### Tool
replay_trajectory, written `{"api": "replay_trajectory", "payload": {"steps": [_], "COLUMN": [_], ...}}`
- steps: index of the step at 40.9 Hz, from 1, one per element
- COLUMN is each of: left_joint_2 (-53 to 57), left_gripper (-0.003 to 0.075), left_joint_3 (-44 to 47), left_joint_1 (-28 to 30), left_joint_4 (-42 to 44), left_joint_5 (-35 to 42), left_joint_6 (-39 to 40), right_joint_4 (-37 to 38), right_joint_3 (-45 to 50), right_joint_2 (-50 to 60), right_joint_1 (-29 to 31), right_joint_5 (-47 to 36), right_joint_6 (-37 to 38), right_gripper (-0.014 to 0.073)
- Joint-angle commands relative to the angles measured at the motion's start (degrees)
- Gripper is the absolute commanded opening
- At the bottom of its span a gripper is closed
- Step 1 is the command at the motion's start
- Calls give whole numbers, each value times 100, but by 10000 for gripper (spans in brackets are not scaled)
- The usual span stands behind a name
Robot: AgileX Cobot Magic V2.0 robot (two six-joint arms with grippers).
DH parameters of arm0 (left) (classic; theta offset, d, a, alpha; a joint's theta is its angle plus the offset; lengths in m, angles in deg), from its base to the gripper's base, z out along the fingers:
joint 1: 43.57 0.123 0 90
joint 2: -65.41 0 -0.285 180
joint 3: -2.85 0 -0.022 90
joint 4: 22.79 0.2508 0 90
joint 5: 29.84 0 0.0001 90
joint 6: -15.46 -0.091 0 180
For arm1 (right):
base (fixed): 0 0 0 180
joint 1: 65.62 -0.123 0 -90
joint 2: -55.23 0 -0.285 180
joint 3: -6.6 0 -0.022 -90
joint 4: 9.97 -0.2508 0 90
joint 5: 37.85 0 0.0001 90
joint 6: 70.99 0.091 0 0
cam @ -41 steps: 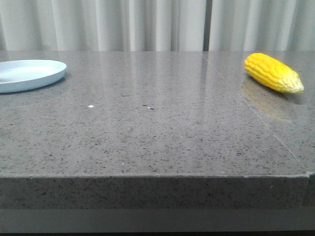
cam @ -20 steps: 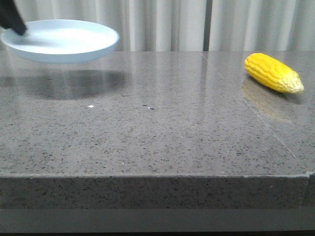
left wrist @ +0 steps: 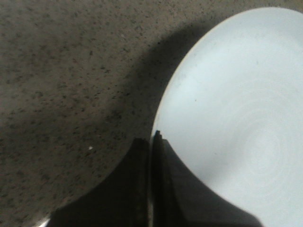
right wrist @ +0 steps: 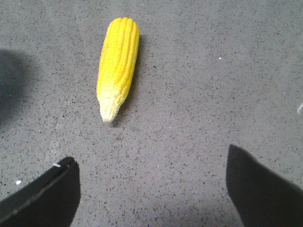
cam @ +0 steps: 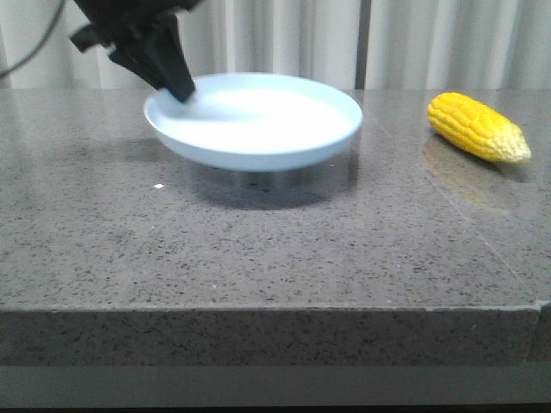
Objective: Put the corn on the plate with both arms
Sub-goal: 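Lift the plate with the left gripper and carry it toward the table center, then set the plate down, open the left gripper and withdraw it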
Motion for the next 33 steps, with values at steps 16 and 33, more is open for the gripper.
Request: {"api": "replay_trajectory", "payload": {"steps": [16,33], "left_joint_2": [-122,791], "left_gripper": [246,440], "left_joint_3": [-183,-627], "left_joint_1": [-136,-344], "left_joint_4": [-227,735], "left_joint_5": [336,-337], "left_joint_6": [62,564], "right_joint_4": [45,45], "right_joint_3": [-153,-153], "right_joint_2": [-45,-45], "right_joint_1": [-7,-7], "right_joint_5": [-429,-429], "right_joint_6": [-29,-29], "right_gripper": [647,647]}}
